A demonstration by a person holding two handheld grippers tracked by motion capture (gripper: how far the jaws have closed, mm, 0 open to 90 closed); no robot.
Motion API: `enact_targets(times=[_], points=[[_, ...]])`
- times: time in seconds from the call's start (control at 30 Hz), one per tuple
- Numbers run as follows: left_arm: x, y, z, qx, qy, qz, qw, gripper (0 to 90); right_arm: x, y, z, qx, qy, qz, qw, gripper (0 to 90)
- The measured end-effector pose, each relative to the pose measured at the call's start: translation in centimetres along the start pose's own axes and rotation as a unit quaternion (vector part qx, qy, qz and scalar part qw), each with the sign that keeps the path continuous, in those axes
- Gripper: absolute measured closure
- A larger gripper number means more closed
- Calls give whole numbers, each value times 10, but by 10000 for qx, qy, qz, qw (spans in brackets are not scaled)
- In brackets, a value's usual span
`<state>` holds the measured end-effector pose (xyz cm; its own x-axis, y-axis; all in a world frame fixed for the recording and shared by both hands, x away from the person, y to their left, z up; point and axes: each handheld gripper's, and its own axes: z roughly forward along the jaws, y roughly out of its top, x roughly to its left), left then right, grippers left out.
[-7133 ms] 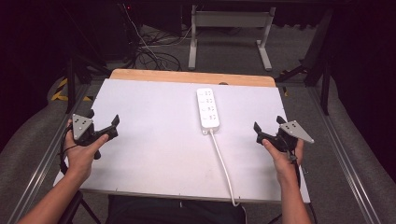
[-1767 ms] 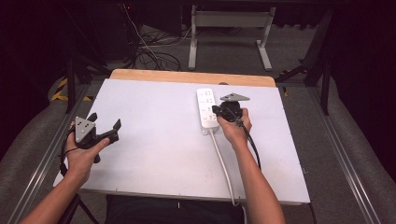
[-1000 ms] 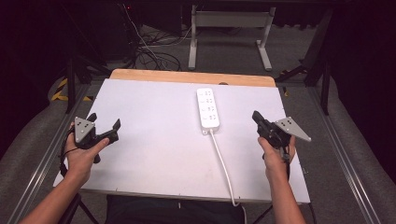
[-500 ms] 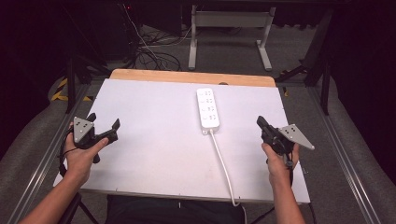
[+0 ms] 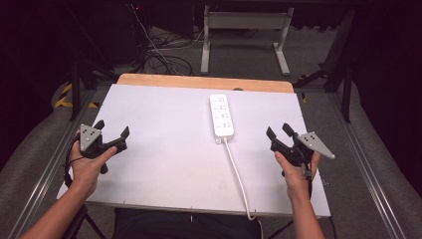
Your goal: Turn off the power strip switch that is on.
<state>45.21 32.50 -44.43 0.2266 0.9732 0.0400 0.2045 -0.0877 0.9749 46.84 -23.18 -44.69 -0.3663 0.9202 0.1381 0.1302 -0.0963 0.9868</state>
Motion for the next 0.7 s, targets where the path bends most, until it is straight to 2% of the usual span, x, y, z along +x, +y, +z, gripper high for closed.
enact_targets(times=[0.1,0.27,0.7], points=[[0,0,0,5,1,2,10000,120,-1,-1,1,43,-65,-29,10000,182],[0,0,0,-3,5,4,10000,120,0,-2,3,168,-48,-204,9996,78],[0,1,2,9,-14,-31,10000,120,-4,-5,4,273,-48,-231,9993,49]])
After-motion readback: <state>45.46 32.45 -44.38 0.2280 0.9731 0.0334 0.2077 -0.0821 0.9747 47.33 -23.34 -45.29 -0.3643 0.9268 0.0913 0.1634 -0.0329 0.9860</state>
